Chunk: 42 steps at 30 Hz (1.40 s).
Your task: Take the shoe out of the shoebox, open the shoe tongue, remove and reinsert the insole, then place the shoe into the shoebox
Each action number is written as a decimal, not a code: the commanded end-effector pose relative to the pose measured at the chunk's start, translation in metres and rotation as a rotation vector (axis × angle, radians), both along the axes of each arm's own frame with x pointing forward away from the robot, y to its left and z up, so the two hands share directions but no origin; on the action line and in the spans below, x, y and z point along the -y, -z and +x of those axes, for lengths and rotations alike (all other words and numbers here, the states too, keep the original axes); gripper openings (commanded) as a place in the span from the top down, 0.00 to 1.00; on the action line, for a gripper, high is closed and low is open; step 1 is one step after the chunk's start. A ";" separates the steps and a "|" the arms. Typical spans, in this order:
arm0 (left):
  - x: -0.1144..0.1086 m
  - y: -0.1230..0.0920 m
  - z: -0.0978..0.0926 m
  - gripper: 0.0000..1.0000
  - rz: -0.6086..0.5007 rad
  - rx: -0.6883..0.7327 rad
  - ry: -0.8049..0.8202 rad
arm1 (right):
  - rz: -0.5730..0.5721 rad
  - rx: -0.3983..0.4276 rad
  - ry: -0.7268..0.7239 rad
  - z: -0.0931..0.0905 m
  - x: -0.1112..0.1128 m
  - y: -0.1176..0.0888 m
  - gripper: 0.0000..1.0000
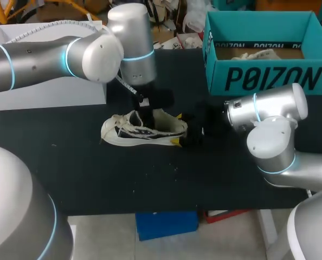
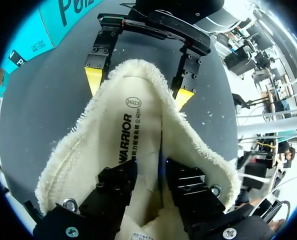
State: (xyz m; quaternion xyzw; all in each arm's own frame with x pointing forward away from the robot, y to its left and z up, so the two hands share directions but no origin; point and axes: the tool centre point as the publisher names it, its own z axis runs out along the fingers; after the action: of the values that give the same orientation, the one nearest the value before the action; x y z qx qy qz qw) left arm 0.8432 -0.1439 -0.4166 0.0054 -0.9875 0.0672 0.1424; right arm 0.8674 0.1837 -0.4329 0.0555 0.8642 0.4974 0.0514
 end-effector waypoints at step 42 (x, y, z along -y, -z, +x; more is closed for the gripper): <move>-0.055 0.032 0.002 0.70 0.245 0.818 -0.232 | -0.003 -0.002 0.003 0.002 -0.002 0.004 1.00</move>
State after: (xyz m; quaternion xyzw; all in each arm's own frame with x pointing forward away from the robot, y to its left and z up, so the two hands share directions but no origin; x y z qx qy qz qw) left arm 0.8490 -0.1089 -0.4264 0.1101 -0.9682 -0.0472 -0.2195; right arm 0.8665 0.1864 -0.4325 0.0551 0.8638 0.4980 0.0522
